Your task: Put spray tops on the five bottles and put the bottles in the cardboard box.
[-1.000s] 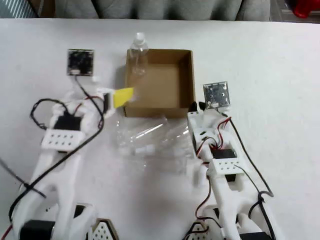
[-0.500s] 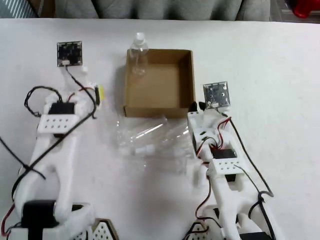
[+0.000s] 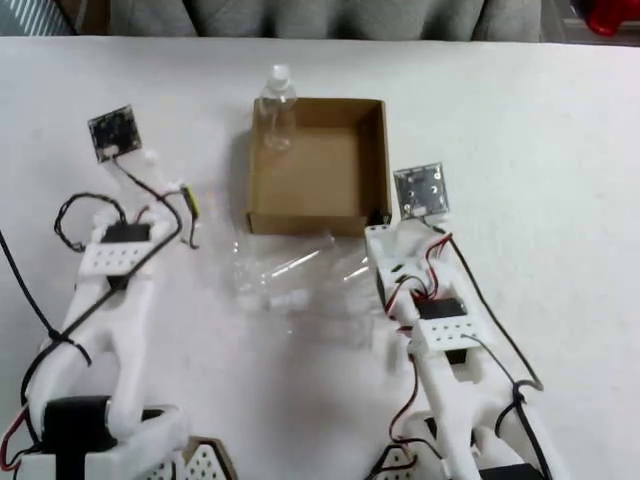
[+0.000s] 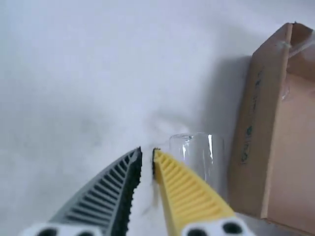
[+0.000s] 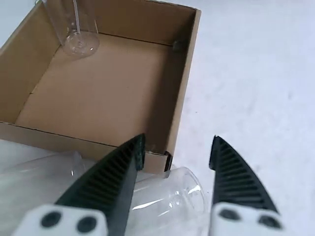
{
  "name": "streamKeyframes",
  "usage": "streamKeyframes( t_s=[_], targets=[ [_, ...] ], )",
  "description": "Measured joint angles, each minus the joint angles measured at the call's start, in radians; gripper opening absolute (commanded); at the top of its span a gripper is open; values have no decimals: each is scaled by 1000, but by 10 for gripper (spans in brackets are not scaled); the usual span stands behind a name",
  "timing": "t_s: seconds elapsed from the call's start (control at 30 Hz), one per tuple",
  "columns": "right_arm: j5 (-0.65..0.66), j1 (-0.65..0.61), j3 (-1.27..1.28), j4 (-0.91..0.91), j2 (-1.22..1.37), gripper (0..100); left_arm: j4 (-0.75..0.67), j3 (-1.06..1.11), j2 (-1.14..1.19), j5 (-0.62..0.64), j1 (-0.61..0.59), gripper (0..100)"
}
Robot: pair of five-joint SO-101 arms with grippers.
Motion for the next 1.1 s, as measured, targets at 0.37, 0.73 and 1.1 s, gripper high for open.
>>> streamKeyframes(
  t_s=[0.37,0.73,1.1],
  targets=[
    [0,14,-28,137,-153,197,-192,60,0,2,-41,46],
    [196,15,-222,936,-620,197,-140,-120,249,8,-91,46],
    [417,25,-229,1250,-713,163,-78,-152,261,6,-92,46]
  ],
)
